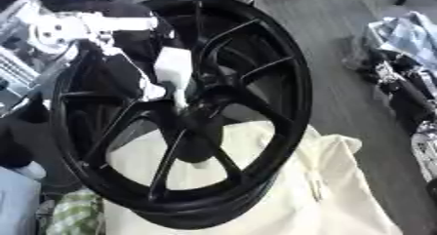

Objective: Pull the pin out of the wheel hub.

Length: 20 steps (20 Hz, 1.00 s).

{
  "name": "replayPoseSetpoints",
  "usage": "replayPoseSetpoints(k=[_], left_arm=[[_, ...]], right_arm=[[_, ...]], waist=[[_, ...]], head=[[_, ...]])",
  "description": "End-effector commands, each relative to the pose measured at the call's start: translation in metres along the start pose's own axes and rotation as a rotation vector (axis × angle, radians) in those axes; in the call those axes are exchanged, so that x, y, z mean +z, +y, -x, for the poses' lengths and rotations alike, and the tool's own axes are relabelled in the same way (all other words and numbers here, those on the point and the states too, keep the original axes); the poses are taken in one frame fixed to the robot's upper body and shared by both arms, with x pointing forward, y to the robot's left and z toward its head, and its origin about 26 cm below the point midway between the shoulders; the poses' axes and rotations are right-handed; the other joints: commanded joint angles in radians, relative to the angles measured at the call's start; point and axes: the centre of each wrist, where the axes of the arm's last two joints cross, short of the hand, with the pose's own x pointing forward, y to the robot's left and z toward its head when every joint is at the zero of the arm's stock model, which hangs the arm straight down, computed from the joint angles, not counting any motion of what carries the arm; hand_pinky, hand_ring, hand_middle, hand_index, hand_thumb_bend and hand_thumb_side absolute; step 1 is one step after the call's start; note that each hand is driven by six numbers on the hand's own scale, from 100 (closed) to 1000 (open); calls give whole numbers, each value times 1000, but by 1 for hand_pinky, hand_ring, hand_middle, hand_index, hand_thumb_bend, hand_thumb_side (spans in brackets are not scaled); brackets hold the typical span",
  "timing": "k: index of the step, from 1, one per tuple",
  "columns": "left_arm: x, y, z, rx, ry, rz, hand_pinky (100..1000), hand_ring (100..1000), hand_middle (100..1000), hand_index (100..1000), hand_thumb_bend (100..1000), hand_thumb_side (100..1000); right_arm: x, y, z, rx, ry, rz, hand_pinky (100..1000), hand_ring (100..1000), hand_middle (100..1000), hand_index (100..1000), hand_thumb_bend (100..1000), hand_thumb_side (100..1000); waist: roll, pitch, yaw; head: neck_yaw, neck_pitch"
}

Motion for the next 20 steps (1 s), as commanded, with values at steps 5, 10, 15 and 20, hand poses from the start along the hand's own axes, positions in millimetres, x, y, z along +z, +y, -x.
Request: replayPoseSetpoints(k=[5, 10, 15, 20], left_arm=[[67, 30, 0, 35, -34, -278, 804, 712, 561, 335, 100, 133], [102, 28, 27, 133, 25, -496, 795, 702, 553, 329, 100, 158], [133, 12, 72, 239, 183, -702, 788, 696, 548, 328, 100, 180], [157, -11, 115, 330, 374, -867, 783, 693, 544, 331, 100, 204]], right_arm=[[-1, -6, -9, 21, -29, 7, 821, 715, 641, 739, 210, 434], [-1, -8, -11, 20, -39, 18, 821, 715, 641, 740, 209, 434], [-1, -10, -13, 19, -50, 38, 821, 714, 641, 740, 208, 433], [0, -12, -14, 18, -55, 51, 821, 714, 641, 740, 207, 433]], waist=[[-12, -11, 11], [-20, -8, 22], [-28, -1, 36], [-33, 4, 50]], head=[[-7, -2], [-13, -3], [-23, -11], [-28, -13]])
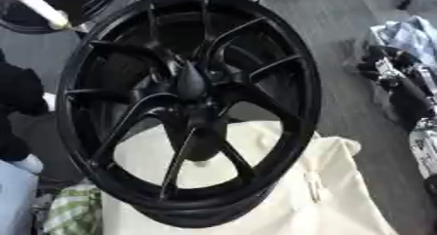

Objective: Pull the pin out of the wheel hub.

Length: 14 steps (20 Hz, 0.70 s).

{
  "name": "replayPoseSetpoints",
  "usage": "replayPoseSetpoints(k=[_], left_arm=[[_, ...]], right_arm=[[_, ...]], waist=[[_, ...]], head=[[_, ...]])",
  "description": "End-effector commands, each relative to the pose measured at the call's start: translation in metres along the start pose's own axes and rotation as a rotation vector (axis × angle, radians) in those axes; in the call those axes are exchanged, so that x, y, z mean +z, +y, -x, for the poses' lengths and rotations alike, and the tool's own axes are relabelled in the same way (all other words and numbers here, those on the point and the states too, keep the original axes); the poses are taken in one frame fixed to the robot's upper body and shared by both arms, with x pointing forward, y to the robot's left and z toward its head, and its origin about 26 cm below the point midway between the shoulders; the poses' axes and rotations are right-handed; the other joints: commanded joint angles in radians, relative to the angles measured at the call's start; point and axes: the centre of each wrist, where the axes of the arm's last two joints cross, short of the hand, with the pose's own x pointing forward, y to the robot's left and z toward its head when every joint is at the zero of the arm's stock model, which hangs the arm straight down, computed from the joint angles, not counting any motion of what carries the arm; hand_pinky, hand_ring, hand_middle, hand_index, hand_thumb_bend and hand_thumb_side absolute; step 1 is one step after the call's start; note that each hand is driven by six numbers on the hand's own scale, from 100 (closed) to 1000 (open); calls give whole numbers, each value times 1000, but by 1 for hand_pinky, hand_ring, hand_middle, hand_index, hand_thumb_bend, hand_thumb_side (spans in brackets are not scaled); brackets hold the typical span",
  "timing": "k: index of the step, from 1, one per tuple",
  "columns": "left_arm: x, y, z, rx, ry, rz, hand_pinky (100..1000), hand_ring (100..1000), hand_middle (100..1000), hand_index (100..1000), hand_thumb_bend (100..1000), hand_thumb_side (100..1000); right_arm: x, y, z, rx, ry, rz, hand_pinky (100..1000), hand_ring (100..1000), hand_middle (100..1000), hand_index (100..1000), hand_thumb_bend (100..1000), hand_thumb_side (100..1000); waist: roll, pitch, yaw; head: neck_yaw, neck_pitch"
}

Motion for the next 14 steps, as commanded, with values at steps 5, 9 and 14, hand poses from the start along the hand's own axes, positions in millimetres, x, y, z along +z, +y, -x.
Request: replayPoseSetpoints(k=[5, 9, 14], left_arm=[[19, 19, 59, 29, 215, -250, 788, 701, 555, 357, 100, 233], [27, 6, 97, 74, 329, -243, 799, 715, 575, 396, 100, 218], [39, -9, 129, 84, 440, -237, 824, 745, 624, 537, 100, 168]], right_arm=[[-2, -8, -13, 20, -42, 20, 821, 714, 641, 740, 206, 432], [-2, -9, -13, 20, -45, 28, 821, 714, 641, 740, 205, 432], [-1, -10, -13, 20, -47, 38, 821, 714, 641, 740, 204, 432]], waist=[[-6, -10, 13], [-7, -10, 16], [-9, -10, 17]], head=[[-9, -12], [-8, -11], [-10, -12]])
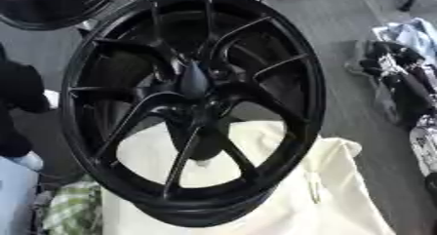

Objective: Pull the pin out of the wheel hub.

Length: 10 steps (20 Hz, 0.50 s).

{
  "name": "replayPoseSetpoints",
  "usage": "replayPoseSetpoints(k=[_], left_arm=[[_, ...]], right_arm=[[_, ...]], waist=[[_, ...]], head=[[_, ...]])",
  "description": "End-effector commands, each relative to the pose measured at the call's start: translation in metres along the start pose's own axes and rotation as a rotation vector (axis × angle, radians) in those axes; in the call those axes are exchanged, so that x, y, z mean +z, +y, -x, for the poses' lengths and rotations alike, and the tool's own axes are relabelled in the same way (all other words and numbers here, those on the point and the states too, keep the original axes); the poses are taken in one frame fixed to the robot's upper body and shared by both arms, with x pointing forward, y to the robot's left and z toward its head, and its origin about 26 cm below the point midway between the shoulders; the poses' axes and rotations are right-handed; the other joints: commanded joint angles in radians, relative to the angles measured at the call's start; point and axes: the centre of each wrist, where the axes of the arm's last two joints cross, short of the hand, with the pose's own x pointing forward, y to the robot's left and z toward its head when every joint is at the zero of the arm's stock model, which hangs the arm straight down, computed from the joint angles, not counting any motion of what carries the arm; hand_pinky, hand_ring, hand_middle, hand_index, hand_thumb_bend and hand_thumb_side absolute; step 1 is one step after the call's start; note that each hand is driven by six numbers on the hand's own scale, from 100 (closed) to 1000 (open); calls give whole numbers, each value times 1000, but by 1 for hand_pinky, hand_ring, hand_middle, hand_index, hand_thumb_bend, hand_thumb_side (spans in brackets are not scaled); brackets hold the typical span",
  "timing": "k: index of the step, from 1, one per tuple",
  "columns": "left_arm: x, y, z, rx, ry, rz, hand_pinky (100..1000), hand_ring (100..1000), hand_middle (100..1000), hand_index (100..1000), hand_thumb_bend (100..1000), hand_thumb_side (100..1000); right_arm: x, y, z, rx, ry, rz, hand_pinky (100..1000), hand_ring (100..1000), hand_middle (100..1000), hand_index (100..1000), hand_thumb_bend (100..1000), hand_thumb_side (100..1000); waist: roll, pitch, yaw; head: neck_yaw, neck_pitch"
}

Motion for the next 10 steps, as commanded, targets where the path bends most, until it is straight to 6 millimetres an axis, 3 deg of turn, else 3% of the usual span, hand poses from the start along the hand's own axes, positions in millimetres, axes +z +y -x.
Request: replayPoseSetpoints(k=[1, 3, 4, 5, 7, 10], left_arm=[[-1, 7, 11, -17, 36, -35, 838, 765, 672, 717, 100, 164], [-1, 4, 21, -16, 63, -28, 852, 784, 708, 817, 100, 402], [-1, 3, 26, -15, 72, -25, 858, 792, 726, 848, 173, 613], [0, 2, 29, -12, 79, -22, 861, 799, 737, 865, 231, 698], [1, -1, 34, -9, 82, -9, 863, 806, 746, 876, 293, 790], [1, -3, 36, -5, 79, 1, 862, 807, 749, 878, 301, 806]], right_arm=[[-2, -6, -11, 18, -31, 5, 821, 714, 641, 740, 204, 432], [-2, -6, -11, 16, -31, 6, 821, 714, 641, 741, 203, 432], [-2, -6, -11, 16, -31, 6, 821, 714, 641, 741, 202, 432], [-2, -6, -11, 15, -31, 6, 821, 714, 641, 741, 202, 433], [-2, -6, -11, 15, -30, 6, 822, 715, 641, 741, 202, 433], [-2, -6, -11, 15, -30, 7, 822, 715, 642, 741, 200, 434]], waist=[[0, -13, 3], [0, -14, 5], [0, -14, 5], [0, -15, 5], [-1, -15, 6], [-2, -16, 6]], head=[[-3, -12], [-4, -13], [-5, -13], [-5, -14], [-5, -13], [-5, -14]])
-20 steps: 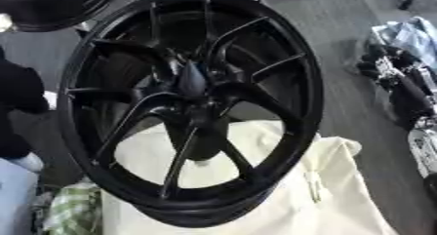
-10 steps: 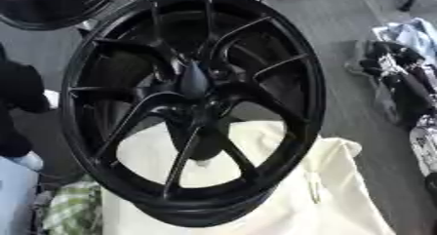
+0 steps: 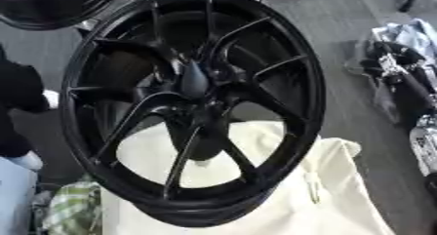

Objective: Pull the pin out of the wheel hub.

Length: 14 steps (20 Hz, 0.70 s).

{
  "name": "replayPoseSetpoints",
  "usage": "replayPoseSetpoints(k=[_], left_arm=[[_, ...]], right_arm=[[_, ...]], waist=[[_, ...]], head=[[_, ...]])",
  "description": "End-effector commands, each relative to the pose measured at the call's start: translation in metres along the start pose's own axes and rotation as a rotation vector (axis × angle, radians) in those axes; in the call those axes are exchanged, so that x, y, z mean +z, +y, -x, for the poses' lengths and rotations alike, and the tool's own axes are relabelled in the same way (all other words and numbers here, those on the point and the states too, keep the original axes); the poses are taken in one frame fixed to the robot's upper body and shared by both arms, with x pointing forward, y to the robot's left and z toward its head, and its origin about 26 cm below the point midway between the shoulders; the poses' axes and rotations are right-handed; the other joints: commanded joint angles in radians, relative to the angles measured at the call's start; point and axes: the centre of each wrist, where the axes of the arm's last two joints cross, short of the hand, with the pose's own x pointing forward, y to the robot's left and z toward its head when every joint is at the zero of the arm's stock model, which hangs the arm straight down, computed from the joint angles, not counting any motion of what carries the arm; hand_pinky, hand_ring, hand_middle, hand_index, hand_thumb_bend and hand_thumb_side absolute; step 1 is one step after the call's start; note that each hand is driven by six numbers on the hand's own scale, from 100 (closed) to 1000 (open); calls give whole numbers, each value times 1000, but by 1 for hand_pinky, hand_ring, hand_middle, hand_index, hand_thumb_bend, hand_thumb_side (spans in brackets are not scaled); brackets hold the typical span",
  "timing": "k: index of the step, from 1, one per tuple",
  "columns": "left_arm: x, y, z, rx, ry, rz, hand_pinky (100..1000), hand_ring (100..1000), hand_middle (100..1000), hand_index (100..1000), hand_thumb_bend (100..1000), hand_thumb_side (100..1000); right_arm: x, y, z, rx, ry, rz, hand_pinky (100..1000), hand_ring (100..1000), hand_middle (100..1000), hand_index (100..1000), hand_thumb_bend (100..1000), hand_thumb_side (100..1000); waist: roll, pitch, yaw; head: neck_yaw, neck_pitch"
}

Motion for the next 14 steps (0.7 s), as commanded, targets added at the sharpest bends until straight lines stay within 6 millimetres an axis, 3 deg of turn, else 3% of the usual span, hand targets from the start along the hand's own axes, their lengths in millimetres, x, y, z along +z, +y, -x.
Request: replayPoseSetpoints(k=[1, 5, 8, 13, 14], left_arm=[[0, 11, -3, -15, -20, -25, 861, 807, 748, 877, 297, 807], [0, 9, -5, 2, -31, -22, 857, 803, 745, 871, 245, 831], [0, 8, -12, 58, -58, -40, 840, 790, 731, 859, 101, 893], [4, 1, -26, 257, -144, -104, 802, 763, 705, 834, 100, 874], [5, -2, -35, 328, -196, -106, 756, 729, 667, 782, 100, 823]], right_arm=[[-3, -4, -11, 15, -32, -2, 822, 715, 642, 741, 201, 434], [-3, -4, -10, 15, -29, -2, 822, 715, 642, 741, 200, 435], [-3, -4, -10, 12, -28, -1, 822, 715, 641, 741, 204, 432], [-3, -3, -9, 8, -24, -1, 823, 715, 641, 741, 210, 429], [-3, -3, -9, 6, -25, -2, 823, 715, 641, 741, 212, 425]], waist=[[-1, -16, 2], [0, -16, 2], [1, -17, 3], [0, -18, 4], [-1, -19, 2]], head=[[-1, -14], [-2, -13], [-1, -13], [2, -11], [3, -11]])
